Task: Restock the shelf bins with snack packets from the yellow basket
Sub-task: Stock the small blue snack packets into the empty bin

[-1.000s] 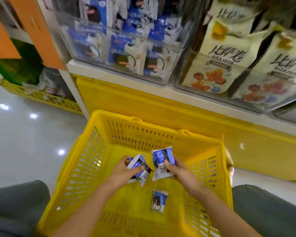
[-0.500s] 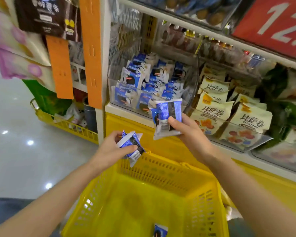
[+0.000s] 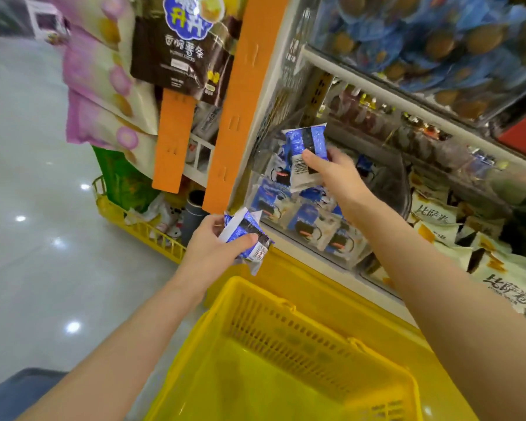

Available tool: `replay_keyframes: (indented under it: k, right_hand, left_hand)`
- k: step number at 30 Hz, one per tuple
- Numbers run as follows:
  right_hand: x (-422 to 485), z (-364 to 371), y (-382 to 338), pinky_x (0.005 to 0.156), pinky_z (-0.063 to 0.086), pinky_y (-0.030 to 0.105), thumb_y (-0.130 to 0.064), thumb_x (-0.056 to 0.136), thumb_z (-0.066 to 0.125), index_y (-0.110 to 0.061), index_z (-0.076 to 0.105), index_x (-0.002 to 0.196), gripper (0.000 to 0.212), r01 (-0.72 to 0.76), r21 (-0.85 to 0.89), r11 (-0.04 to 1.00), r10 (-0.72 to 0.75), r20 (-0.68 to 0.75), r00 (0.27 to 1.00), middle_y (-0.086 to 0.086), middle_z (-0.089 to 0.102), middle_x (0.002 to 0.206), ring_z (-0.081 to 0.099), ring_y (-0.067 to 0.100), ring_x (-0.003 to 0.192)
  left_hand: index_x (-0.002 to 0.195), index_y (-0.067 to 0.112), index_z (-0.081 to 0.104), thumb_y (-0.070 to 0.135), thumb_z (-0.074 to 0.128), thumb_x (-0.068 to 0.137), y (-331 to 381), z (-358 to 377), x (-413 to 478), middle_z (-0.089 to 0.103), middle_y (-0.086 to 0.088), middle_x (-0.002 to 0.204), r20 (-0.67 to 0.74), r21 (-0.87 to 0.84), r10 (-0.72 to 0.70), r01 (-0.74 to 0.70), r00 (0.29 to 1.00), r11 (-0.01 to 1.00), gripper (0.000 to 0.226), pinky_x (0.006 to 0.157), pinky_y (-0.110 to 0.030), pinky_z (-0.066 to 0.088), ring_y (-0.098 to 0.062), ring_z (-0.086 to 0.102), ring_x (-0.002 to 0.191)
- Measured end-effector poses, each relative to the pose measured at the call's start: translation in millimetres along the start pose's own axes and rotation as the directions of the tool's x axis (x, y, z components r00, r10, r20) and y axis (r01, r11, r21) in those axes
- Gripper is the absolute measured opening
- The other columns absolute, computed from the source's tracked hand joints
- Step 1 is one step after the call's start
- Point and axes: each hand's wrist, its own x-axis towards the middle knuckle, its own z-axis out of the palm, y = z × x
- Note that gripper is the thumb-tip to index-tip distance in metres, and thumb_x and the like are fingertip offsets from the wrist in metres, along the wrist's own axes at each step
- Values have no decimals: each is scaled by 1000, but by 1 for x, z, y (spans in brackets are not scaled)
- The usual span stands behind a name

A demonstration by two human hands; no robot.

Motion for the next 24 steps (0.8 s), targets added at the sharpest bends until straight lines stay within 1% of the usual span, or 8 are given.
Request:
replay_keyframes:
  k: [3, 6, 9, 13, 16, 20, 22, 24]
  right_hand:
    - [13, 1, -5, 74, 44, 14, -35, 90, 58, -16, 48, 126, 42, 76, -194, 978, -80, -13, 997, -5, 59, 111, 58, 8, 93]
    - [21, 4, 3, 94, 38, 30, -40, 91, 56, -19, 41, 138, 54, 64, -518, 853, 36, 180, 983, 4, 49, 135, 49, 22, 120]
    - [23, 16, 14, 92, 30, 27, -37, 95, 50, -19, 33, 144, 55, 86, -638, 765, 74, 220, 973, 5, 35, 148, 37, 24, 131]
    - [25, 27, 24, 112, 18, 34, -28, 101, 37, -17, 24, 148, 50, 148, -679, 719, 38, 252, 967, 5, 23, 153, 15, 20, 142]
    - [23, 27, 27, 114, 13, 36, -30, 103, 26, -14, 21, 148, 49, 194, -716, 670, 8, 268, 963, 6, 20, 155, 8, 18, 144]
    - [-13, 33, 16, 106, 32, 28, -31, 100, 36, -13, 40, 138, 42, 340, -543, 768, -374, 50, 926, 3, 45, 136, 36, 9, 126]
    - [-40, 37, 13, 91, 40, 14, -39, 97, 39, -19, 49, 127, 37, 395, -425, 814, -407, 66, 911, -5, 53, 121, 48, -3, 104]
    - [-65, 40, 12, 88, 43, 17, -51, 92, 40, -24, 49, 127, 45, 374, -411, 831, -317, 203, 926, -9, 54, 119, 51, -3, 102]
  left_hand:
    - [106, 23, 48, 19, 73, 78, 5, -2, 6, 62, 7, 92, -9, -52, -2, 1, 1000, 999, 38, 52, -15, 52, 0, 67, 66]
    - [109, 20, 48, 19, 73, 77, 8, -4, 11, 64, 5, 91, -11, -83, -5, 4, 1000, 997, 41, 51, -15, 52, 0, 67, 65]
    - [112, 20, 46, 20, 73, 77, 9, -5, 15, 63, 7, 88, -19, -96, -17, 15, 1000, 995, 44, 50, -14, 52, 2, 67, 63]
    - [116, 19, 45, 22, 73, 78, 13, -5, 16, 63, 4, 94, -21, -95, -24, 22, 999, 995, 48, 52, -15, 53, 2, 67, 65]
    - [117, 18, 45, 22, 72, 78, 18, -5, 16, 63, 4, 93, -18, -117, -22, 20, 1000, 993, 47, 50, -13, 50, 4, 66, 63]
    - [118, 16, 48, 23, 72, 77, 24, -2, 13, 67, 2, 95, 17, -175, -37, 39, 999, 984, 48, 54, -17, 53, -1, 68, 69]
    - [116, 16, 50, 26, 73, 77, 25, 0, 12, 68, 0, 96, 30, -180, -32, 37, 999, 983, 46, 61, -22, 56, -6, 70, 76]
    - [113, 19, 54, 32, 72, 76, 26, 3, 11, 69, -2, 100, 40, -147, -22, 28, 999, 989, 42, 78, -36, 57, -15, 68, 89]
